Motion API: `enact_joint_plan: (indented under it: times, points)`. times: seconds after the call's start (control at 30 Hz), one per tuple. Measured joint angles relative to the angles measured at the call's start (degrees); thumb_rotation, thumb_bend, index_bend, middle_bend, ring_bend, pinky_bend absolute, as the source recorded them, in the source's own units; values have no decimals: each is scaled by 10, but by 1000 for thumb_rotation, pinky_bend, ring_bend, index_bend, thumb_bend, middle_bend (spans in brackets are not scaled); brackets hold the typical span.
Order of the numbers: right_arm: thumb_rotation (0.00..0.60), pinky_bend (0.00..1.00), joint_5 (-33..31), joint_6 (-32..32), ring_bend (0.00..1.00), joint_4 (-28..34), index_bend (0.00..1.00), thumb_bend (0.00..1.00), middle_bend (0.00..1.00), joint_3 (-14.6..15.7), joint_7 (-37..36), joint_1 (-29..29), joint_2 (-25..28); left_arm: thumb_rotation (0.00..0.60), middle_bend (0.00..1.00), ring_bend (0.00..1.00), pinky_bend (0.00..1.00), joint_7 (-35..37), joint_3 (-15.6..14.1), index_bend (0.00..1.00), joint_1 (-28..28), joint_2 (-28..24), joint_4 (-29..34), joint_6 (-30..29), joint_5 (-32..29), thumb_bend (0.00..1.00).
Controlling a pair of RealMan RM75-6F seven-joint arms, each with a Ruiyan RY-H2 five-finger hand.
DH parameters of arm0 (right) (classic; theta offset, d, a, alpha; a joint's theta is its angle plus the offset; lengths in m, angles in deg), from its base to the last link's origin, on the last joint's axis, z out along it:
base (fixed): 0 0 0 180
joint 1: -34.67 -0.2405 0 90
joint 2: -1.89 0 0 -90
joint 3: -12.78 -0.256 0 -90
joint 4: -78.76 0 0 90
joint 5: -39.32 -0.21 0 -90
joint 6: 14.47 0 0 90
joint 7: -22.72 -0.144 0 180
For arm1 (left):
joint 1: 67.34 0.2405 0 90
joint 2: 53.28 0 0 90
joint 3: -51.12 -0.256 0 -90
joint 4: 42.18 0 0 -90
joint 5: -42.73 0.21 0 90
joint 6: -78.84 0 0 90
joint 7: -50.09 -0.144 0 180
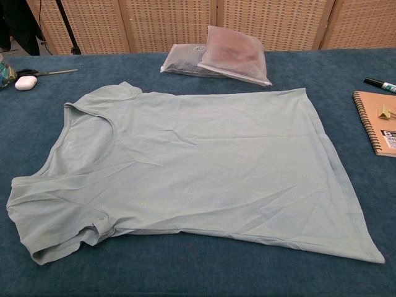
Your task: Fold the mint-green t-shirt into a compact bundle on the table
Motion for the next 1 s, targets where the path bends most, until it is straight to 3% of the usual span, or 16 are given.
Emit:
enact_joint_plan:
  times: [0.37,0.5,0.73,1.0]
  points:
    - [600,4,22,22,0,5,0,0,0,21,7,-5,3,600,0,0,0,-4,-1,0,-1,-5,10,6,-3,0]
    - [600,3,54,60,0,22,4,0,0,52,4,-17,8,600,0,0,0,-10,0,0,-4,-6,16,13,-4,0]
    - [600,3,155,131,0,8,149,0,0,109,2,-54,-18,600,0,0,0,-18,1,0,-5,-4,20,13,-6,0]
    - [600,3,174,137,0,-57,344,17,0,112,26,-68,-88,600,0,0,0,-12,4,0,-5,-9,22,14,-11,0]
